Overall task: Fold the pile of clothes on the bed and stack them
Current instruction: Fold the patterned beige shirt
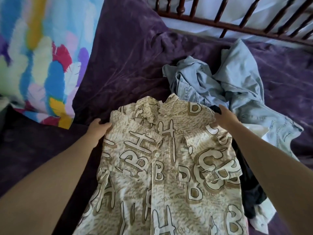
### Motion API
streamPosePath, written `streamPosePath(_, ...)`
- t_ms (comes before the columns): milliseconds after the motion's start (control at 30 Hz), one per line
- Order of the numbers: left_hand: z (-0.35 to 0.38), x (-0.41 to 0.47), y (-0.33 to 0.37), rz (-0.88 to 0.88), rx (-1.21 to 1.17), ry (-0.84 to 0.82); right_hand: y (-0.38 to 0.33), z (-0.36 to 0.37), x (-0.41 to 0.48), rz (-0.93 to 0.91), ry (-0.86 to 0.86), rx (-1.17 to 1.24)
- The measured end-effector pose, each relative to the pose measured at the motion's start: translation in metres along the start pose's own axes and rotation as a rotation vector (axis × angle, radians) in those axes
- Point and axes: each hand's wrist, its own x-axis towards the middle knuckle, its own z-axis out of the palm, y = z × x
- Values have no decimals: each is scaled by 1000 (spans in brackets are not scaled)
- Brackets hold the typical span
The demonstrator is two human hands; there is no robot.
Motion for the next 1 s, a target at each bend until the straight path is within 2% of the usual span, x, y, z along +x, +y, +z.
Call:
streamPosePath(67, 3, 3, 8, -74, -46, -20, 1, 3, 13, -2, -26, -39)
streamPosePath(133, 8, 2, 15, -114, -94, -69, 3, 7, 23, -2, -38, -187)
streamPosePath(233, 16, -3, 27, -143, -172, -36, 0, 6, 18, -11, -85, -370)
streamPosePath(300, 12, 2, 34, -199, -214, -3, -1, 4, 13, -12, -13, -457)
streamPosePath(367, 2, 3, 38, -223, -305, 7, 1, 1, 3, -47, 170, -504)
streamPosePath(467, -14, -2, 39, -125, -433, -15, 12, -4, -12, -109, 451, -326)
streamPosePath(633, -47, -60, 7, 250, -509, -160, 67, 3, -59, -268, 683, 35)
streamPosePath(733, -63, -86, -41, 342, -329, -176, 118, 24, -92, -500, 758, -87)
streamPosePath(800, -65, -97, -84, 419, 16, -180, 149, 42, -107, -595, 696, -260)
streamPosePath(867, -60, -97, -124, 565, 421, -158, 170, 60, -119, -555, 562, -392)
streamPosePath(933, -54, -98, -141, 470, 707, -195, 172, 70, -126, -444, 467, -468)
streamPosePath(1000, -45, -106, -140, 380, 819, -167, 155, 67, -131, -373, 453, -479)
